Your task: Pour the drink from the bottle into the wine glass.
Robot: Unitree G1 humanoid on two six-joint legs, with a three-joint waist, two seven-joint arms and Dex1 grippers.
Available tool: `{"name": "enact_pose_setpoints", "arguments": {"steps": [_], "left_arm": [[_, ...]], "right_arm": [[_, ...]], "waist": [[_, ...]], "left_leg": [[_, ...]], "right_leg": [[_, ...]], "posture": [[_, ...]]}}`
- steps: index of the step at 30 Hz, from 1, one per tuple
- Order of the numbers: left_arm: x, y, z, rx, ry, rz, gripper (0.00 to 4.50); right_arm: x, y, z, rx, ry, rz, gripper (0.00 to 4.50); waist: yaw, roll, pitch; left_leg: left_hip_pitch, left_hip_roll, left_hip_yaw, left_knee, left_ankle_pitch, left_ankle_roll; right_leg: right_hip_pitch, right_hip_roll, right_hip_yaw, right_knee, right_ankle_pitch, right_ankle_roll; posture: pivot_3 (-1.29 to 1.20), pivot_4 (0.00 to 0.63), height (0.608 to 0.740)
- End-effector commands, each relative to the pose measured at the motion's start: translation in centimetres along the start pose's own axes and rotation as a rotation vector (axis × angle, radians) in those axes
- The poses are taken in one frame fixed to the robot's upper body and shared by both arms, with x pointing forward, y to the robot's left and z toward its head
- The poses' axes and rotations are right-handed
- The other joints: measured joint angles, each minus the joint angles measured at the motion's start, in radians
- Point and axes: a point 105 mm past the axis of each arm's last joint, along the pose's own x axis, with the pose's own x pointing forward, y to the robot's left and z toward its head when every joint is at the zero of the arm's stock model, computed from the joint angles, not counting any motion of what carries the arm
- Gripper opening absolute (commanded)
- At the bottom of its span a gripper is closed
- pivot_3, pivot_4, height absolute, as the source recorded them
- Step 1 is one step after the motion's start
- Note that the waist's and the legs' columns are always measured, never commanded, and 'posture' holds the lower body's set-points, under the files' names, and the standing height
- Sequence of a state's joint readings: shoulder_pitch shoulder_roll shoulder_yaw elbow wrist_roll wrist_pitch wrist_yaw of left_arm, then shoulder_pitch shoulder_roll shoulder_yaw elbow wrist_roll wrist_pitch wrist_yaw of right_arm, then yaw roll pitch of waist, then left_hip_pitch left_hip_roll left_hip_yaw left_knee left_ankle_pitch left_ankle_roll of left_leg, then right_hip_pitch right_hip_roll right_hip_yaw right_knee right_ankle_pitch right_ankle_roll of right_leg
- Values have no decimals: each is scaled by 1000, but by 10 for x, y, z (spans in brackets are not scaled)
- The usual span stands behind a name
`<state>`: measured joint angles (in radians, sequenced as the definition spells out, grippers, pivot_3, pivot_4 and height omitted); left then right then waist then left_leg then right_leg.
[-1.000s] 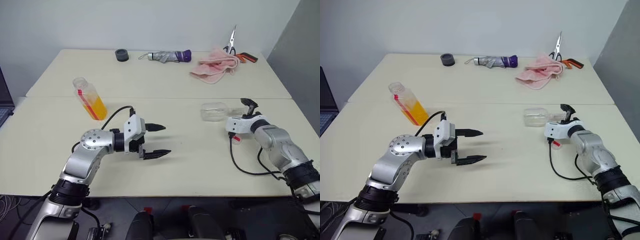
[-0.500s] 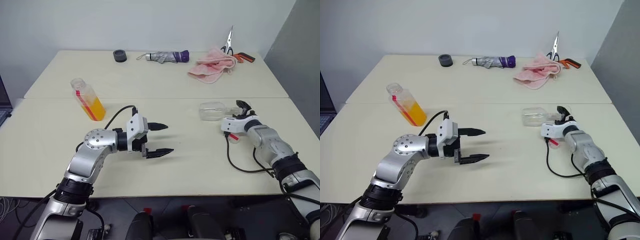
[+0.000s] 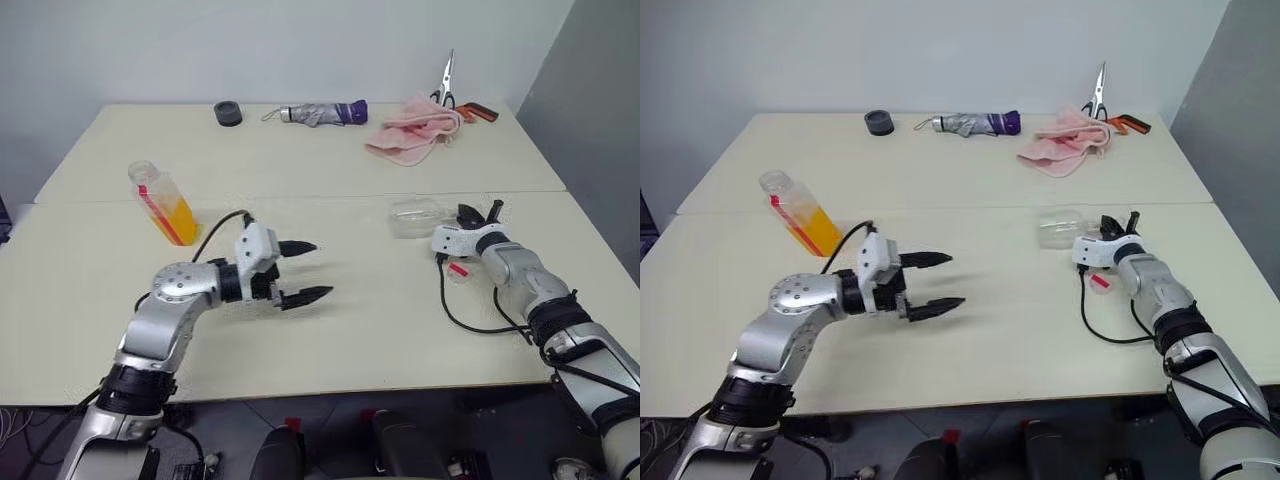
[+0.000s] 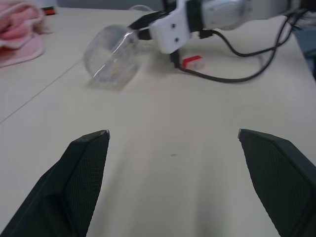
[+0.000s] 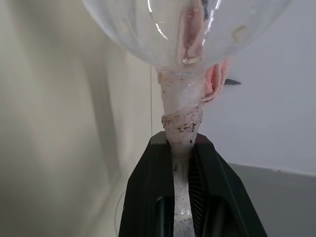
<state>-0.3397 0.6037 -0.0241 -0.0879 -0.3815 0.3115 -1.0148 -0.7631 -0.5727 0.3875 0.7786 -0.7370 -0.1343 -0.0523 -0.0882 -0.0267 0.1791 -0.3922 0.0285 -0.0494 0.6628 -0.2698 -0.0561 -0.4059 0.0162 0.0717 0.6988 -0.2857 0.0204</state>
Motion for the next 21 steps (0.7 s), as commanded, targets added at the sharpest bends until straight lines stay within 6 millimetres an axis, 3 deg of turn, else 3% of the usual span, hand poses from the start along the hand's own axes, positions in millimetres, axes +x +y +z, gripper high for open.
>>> {"name": "enact_pose_setpoints", "arguments": {"steps": [1, 7, 10, 14, 21], "left_arm": [[-25, 17, 14, -13, -48, 141, 4500], [-61, 32, 19, -53, -52, 299, 4500], [-72, 34, 22, -59, -42, 335, 4500], [-81, 38, 27, -44, -29, 372, 4500], [-87, 40, 37, -36, -38, 401, 4500]], "right_arm": [[1, -28, 55, 293, -197, -77, 101], [5, -2, 170, 1025, -445, 167, 101], [8, 4, 210, 1141, -513, 268, 101], [15, 10, 228, 1232, -516, 321, 101], [13, 39, 220, 1252, -470, 376, 101]], "waist": [[-1, 0, 0], [1, 1, 0], [5, 1, 1], [24, 1, 1], [31, 1, 1]], "left_leg": [[0, 1, 0, 0, 0, 0], [-1, 2, -3, -1, 0, 0], [-1, 2, -4, 0, 0, 0], [-2, 0, -5, 0, 0, 0], [-2, 0, -4, -1, 0, 0]], "right_leg": [[-1, 0, 0, 0, 0, 0], [0, 0, -2, 0, 0, 0], [0, -2, -3, 0, 0, -1], [0, -4, -5, 0, 0, 0], [0, -4, -5, -1, 0, 0]], "posture": [[0, 150, 740], [0, 150, 740], [0, 150, 740], [0, 150, 740], [0, 150, 740]]}}
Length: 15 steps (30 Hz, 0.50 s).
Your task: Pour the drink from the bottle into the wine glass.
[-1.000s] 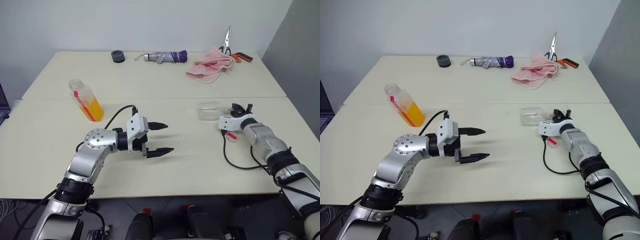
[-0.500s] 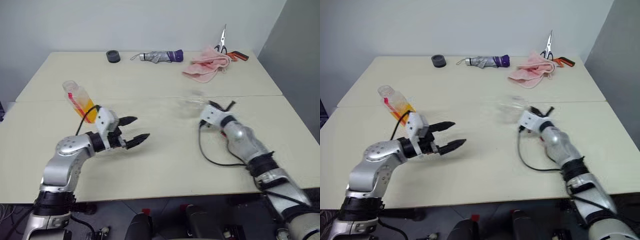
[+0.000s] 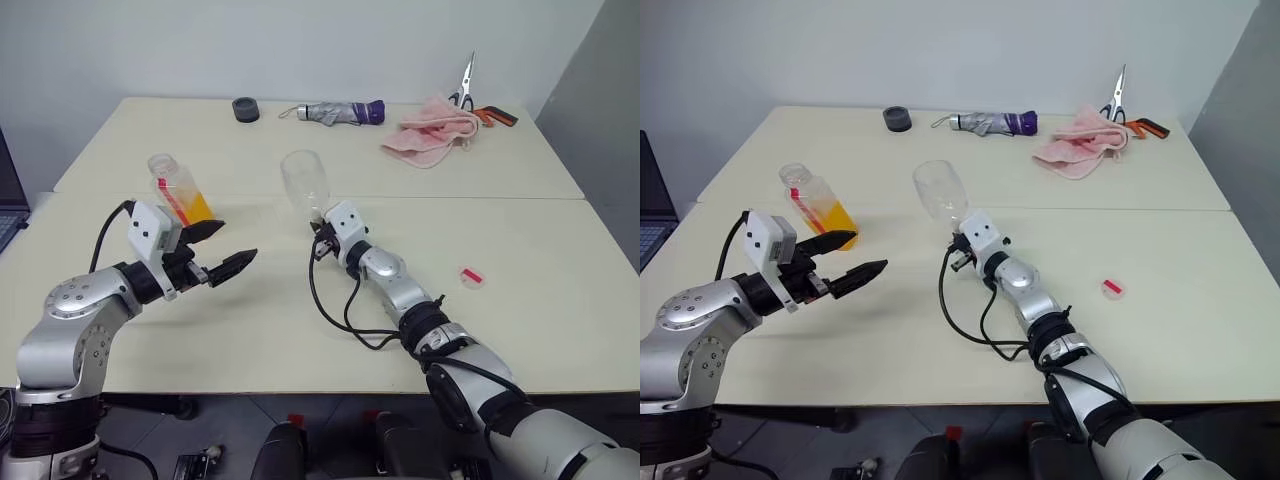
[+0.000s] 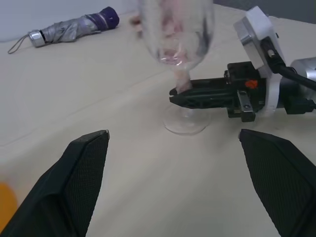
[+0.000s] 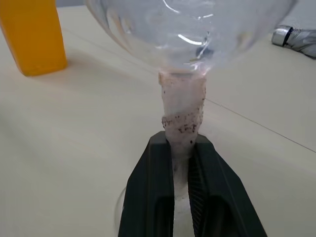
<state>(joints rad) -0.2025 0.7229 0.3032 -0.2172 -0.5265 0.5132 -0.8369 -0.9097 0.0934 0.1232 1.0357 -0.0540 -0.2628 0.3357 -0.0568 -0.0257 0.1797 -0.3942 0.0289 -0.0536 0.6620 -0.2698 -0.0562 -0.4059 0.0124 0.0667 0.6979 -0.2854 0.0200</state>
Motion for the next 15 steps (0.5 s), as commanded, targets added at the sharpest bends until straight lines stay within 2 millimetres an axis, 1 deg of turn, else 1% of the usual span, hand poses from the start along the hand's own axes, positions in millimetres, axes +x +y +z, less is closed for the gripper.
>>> {"name": "enact_pose_setpoints", "arguments": {"steps": [1, 4, 9, 15], "left_arm": [[-5, 0, 22, 50, -49, 10, 4500], [-5, 0, 26, 53, -54, 8, 4500], [-4, 3, 34, 65, -63, 2, 4500], [-1, 2, 44, 104, -75, -29, 4500]], "right_arm": [[-7, -2, -14, 21, 21, 0, 101], [-12, 0, -24, 25, 38, 15, 101], [-17, 6, -32, 25, 47, 45, 101], [-15, 7, -29, 52, 37, 48, 101]], "waist": [[0, 0, 0], [0, 0, 0], [0, 0, 0], [-1, 0, 0]], "left_leg": [[0, 0, 0, 0, 0, 0], [0, 0, 0, 0, 0, 0], [1, 0, 0, 0, 0, 0], [2, 0, 1, 0, 0, 0]], "right_leg": [[0, 0, 0, 0, 0, 0], [0, 0, 0, 0, 0, 0], [1, 1, 0, 0, 0, 0], [1, 1, 1, 0, 0, 0]], "posture": [[0, 150, 740], [0, 150, 740], [0, 150, 740], [0, 150, 740]]}}
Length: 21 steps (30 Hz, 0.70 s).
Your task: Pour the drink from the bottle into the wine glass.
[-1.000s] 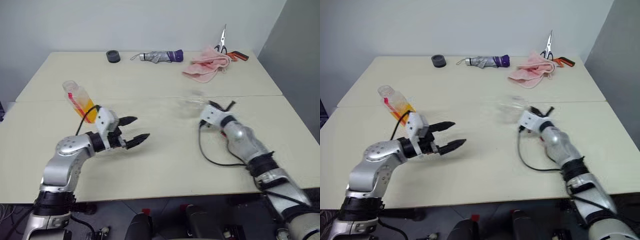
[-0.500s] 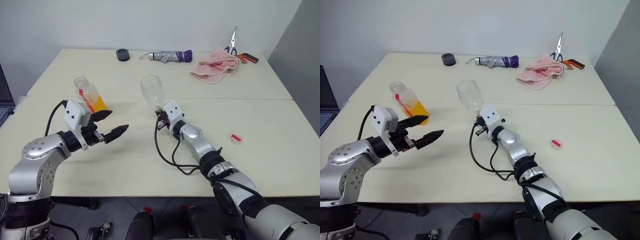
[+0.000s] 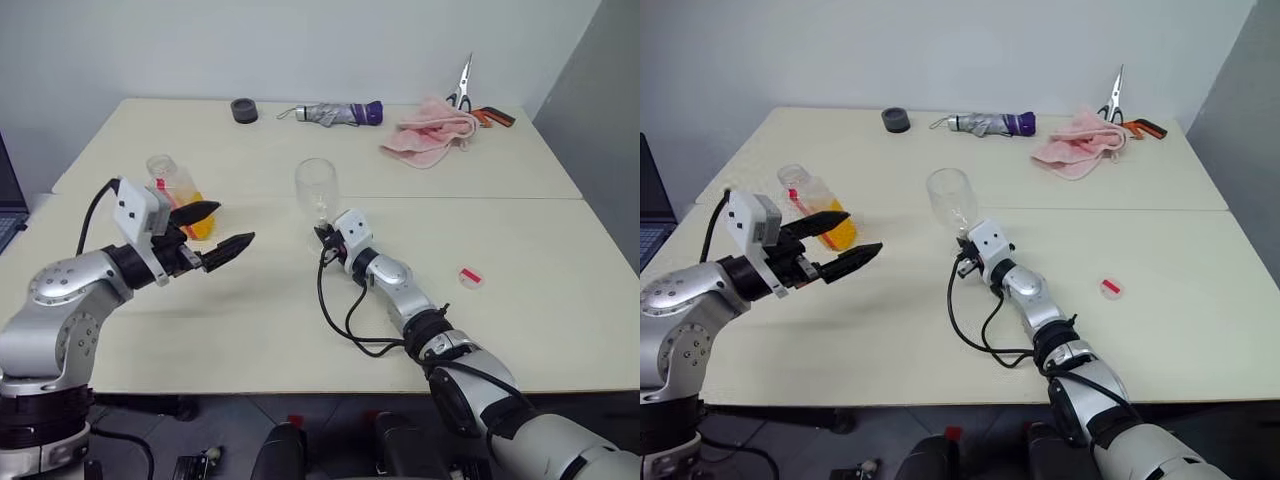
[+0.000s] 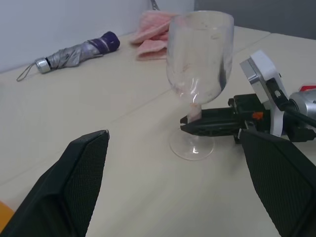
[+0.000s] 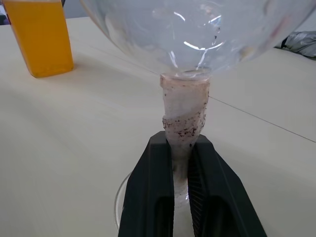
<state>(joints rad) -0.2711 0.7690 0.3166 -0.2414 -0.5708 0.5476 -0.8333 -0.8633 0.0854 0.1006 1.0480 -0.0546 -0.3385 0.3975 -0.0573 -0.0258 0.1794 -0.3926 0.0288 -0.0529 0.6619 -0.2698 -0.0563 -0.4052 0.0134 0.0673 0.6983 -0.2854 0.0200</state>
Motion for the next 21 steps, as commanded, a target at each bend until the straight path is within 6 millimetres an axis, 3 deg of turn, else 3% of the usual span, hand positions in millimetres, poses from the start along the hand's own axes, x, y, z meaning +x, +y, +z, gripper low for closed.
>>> {"name": "enact_pose_setpoints", "arguments": {"steps": [1, 11, 21], "left_arm": [[-2, 0, 17, 60, -34, -16, 4500], [-1, -1, 23, 90, -44, -29, 4500], [4, 0, 28, 107, -61, -44, 4500]], "right_arm": [[-5, 3, -18, 48, 63, 7, 101], [-5, 0, -17, 64, 61, -1, 101], [-5, 0, -14, 69, 47, 5, 3567]], "waist": [[0, 0, 0], [0, 0, 0], [-1, 0, 0]], "left_leg": [[0, 0, 0, 0, 0, 0], [0, 0, 0, 0, 0, 0], [0, 0, 0, 0, 0, 0]], "right_leg": [[0, 0, 0, 0, 0, 0], [0, 1, 0, 0, 0, 0], [0, 1, 0, 0, 0, 0]], "posture": [[0, 150, 740], [0, 150, 740], [0, 150, 740]]}}
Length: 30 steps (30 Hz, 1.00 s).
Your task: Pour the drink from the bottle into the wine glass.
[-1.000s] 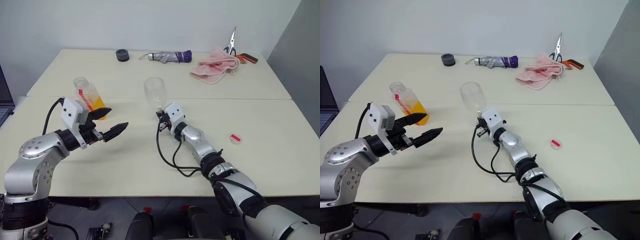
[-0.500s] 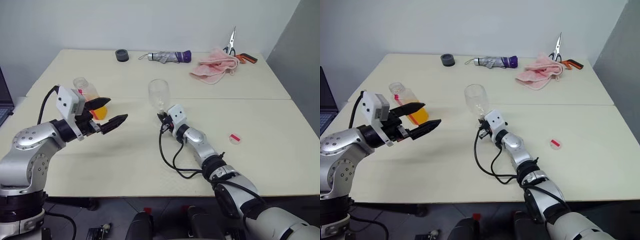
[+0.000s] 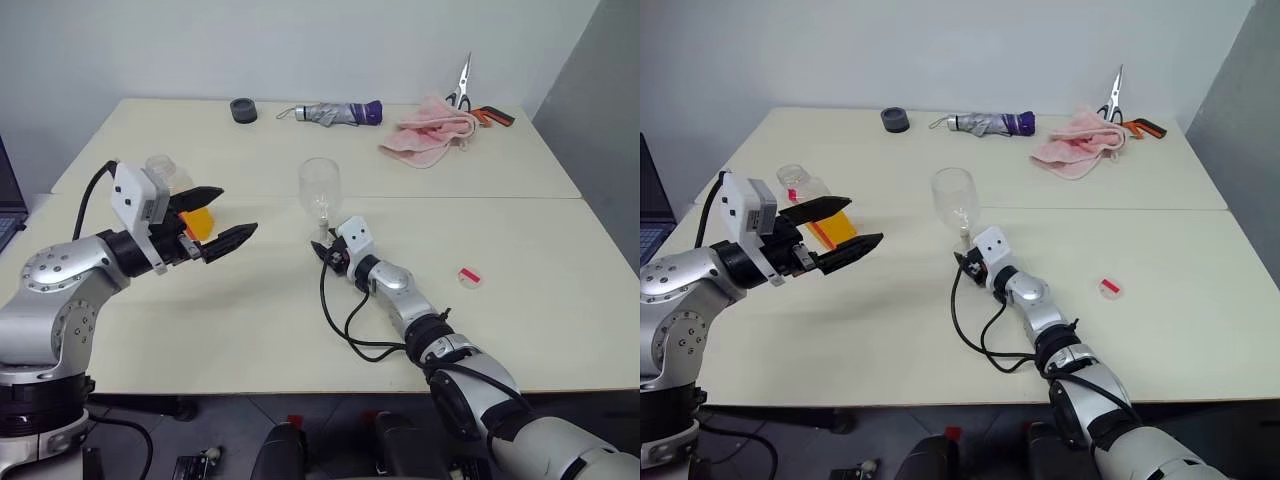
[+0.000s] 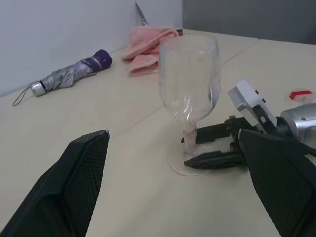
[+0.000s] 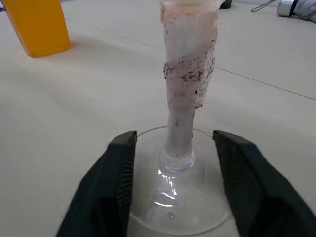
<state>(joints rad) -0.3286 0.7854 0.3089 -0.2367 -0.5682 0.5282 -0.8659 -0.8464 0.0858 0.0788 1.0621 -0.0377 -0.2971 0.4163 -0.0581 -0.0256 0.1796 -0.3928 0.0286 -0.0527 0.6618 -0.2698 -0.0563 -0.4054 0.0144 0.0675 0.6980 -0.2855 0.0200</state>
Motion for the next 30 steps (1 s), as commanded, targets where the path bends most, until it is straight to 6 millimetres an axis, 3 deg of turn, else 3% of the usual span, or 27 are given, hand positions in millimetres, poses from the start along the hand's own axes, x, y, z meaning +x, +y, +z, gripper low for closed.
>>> {"name": "enact_pose_setpoints", "arguments": {"steps": [1, 3, 9, 14, 18, 21, 24, 30], "left_arm": [[0, 1, 11, 47, -23, -8, 4500], [1, 1, 11, 50, -27, -9, 4500], [2, 0, 12, 50, -40, -9, 4500], [-1, -2, 1, 13, -38, 18, 4500], [-8, -9, -22, -51, 0, 42, 4500], [-19, -8, -55, -127, 62, 144, 4500], [-29, -1, -77, -147, 102, 261, 4500], [-53, 36, -109, -117, 141, 641, 4500]], "right_arm": [[0, 1, 1, 9, -5, 9, 3899], [-1, 0, 1, 10, -5, 9, 4467], [-3, -2, 1, 21, -3, 15, 4467], [-14, -10, 2, 17, -4, 26, 4467], [-38, -22, 2, -1, -3, 25, 4467], [-71, -26, 2, -78, 26, 72, 4467], [-96, -16, 12, -76, 33, 161, 4467], [-140, 12, 45, -101, 36, 368, 4467]], "waist": [[0, 0, 0], [0, 0, 0], [0, 0, 0], [1, 0, 0], [3, 0, 0], [10, 1, 0], [13, 1, 0], [13, 1, 1]], "left_leg": [[0, 0, 0, 0, 0, 0], [0, 0, 0, 0, 0, 0], [0, 0, 0, 0, 0, 0], [0, 0, 0, 0, 0, 0], [-2, 0, -1, 0, 0, 0], [-3, 0, -2, 0, 0, 0], [-3, 0, -2, 0, 0, 0], [-1, 0, -2, 1, 0, 0]], "right_leg": [[0, 0, 0, 0, 0, 0], [0, 0, 0, 0, 0, 0], [0, 0, 0, 0, 0, 0], [0, 0, 0, 0, 0, 0], [0, -2, 0, -1, 0, 0], [0, -2, 0, -1, 0, 0], [0, -3, 0, -2, 0, 1], [0, 0, -1, -1, 0, 1]], "posture": [[0, 150, 740], [0, 150, 740], [0, 150, 740], [0, 150, 740], [0, 150, 740], [0, 150, 740], [0, 150, 740], [0, 150, 740]]}}
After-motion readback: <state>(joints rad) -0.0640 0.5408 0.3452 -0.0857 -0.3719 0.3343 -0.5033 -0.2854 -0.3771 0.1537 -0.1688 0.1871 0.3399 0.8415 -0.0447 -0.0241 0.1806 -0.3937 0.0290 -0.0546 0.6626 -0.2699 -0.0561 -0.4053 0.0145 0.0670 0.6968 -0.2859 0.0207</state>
